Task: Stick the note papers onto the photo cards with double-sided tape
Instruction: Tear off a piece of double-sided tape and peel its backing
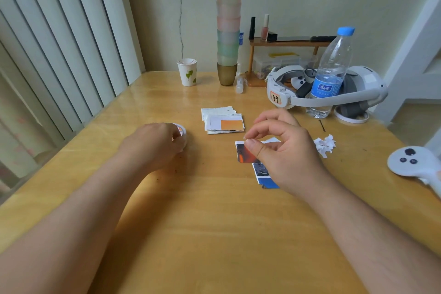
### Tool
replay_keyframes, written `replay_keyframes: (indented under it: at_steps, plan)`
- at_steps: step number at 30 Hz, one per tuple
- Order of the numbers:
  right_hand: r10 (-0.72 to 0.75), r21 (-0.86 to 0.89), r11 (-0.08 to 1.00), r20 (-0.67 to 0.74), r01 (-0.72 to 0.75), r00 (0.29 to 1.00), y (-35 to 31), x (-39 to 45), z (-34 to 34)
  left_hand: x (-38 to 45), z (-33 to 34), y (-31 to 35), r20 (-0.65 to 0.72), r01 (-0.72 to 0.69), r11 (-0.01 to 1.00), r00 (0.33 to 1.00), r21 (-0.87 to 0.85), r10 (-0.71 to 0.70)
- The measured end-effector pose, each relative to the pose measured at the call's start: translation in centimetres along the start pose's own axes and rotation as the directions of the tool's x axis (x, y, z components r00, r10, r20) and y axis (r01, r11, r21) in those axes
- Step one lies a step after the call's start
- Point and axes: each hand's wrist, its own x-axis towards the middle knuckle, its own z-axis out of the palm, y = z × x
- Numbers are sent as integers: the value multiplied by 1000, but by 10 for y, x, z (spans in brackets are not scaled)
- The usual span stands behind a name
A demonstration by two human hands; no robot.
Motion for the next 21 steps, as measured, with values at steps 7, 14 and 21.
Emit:
replay_keyframes:
  at_steps: [7,14,21]
  plan:
    - [159,242,959,-27,-148,987,-5,4,1,6,1,-3,-154,4,999,988,44,2]
    - [436,731,527,207,-435,876,-13,8,-4,-28,8,58,-185,-237,479,971,-845,154]
    - [485,772,385,296,-505,823,-11,9,1,-53,18,97,239,328,-203,899,-923,368]
